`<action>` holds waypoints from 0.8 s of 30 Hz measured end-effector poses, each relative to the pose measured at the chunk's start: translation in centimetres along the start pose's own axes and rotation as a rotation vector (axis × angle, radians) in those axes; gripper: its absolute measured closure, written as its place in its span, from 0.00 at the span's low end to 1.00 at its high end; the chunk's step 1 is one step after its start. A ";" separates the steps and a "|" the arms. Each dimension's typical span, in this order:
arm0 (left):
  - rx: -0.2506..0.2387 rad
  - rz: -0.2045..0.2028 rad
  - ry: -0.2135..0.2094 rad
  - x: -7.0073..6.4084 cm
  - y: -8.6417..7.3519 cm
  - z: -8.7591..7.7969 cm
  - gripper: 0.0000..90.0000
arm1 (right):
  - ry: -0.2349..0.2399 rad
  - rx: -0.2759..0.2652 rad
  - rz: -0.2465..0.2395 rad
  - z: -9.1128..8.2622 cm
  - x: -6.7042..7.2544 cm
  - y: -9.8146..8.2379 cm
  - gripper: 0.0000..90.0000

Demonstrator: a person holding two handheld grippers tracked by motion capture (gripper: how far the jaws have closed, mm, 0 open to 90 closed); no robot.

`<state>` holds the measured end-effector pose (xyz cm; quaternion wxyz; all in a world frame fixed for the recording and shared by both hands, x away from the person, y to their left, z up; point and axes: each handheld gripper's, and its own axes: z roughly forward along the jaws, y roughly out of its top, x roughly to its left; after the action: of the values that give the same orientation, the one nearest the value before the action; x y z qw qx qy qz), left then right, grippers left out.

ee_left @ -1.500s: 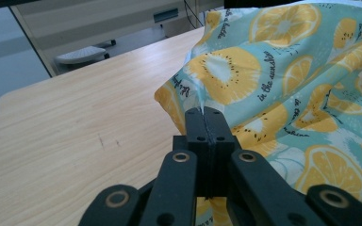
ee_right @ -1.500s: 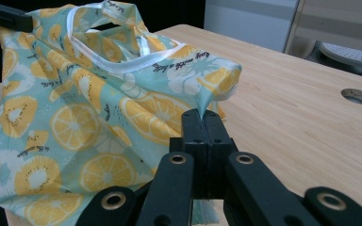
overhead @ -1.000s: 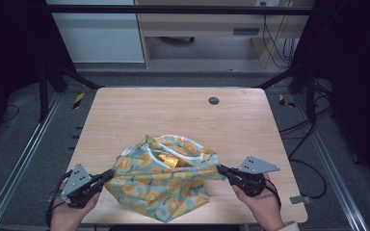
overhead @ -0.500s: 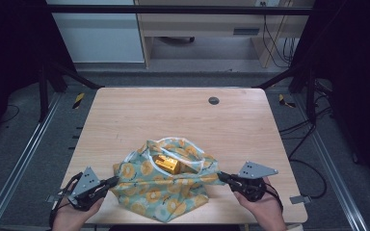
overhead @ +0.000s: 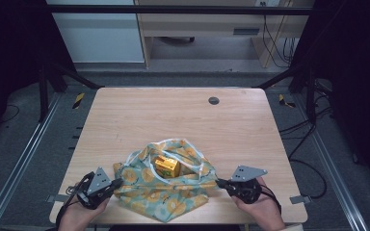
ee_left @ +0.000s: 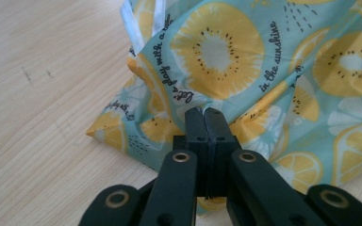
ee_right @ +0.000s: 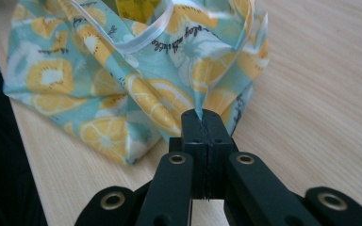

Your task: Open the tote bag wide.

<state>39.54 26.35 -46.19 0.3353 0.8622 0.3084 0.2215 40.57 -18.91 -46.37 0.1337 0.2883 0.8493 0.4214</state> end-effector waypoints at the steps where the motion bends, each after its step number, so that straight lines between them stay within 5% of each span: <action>1: 0.011 0.002 0.005 0.1 0.0 0.2 1.00 | 0.002 0.014 0.000 0.2 0.0 0.0 1.00; 10: 0.070 0.013 0.058 1.1 0.5 2.1 1.00 | -0.005 0.121 0.002 2.6 -0.3 0.1 1.00; 24: 0.101 0.004 0.080 2.6 1.7 5.0 1.00 | -0.032 0.145 0.023 3.5 -0.9 0.3 1.00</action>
<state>45.02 24.95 -47.92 0.2784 0.8691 0.3306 0.2405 43.01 -17.06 -48.29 0.1209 0.3137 0.8721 0.3555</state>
